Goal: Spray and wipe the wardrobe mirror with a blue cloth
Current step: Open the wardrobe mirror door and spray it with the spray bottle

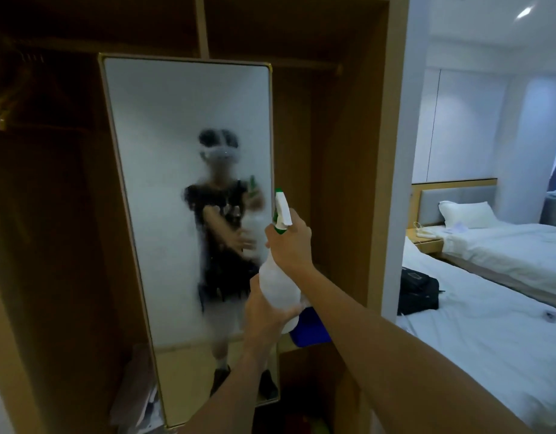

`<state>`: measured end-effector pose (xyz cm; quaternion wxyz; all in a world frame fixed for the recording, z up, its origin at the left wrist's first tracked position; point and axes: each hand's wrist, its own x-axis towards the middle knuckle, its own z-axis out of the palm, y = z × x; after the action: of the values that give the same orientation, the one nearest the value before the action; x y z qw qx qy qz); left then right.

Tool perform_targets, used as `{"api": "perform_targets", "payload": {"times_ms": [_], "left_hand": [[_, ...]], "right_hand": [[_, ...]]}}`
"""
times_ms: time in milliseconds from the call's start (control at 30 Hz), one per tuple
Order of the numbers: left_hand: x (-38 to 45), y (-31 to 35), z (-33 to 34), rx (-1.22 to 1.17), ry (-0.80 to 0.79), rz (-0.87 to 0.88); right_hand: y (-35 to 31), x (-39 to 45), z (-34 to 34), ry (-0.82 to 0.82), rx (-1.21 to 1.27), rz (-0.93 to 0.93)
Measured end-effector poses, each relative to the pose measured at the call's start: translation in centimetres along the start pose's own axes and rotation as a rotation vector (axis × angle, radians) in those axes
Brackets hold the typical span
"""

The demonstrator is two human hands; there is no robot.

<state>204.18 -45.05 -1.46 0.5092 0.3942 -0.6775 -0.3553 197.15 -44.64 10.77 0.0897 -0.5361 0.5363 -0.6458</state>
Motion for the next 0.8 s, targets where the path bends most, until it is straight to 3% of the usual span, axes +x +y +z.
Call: {"api": "perform_targets", "payload": {"times_ms": [233,433,800], "left_hand": [[2.4,1.3,8.6,0.032,-0.056,-0.121],[3.9,0.1,14.0,0.029,-0.082,-0.119],[11.4,-3.5,18.5,0.007,-0.200,-0.149]], "right_hand": [[4.5,4.1,-5.6,0.037,-0.057,0.020],[9.1,6.5,-8.7,0.064,-0.050,0.103],[13.8,12.5,-8.4,0.083,-0.138,0.053]]}}
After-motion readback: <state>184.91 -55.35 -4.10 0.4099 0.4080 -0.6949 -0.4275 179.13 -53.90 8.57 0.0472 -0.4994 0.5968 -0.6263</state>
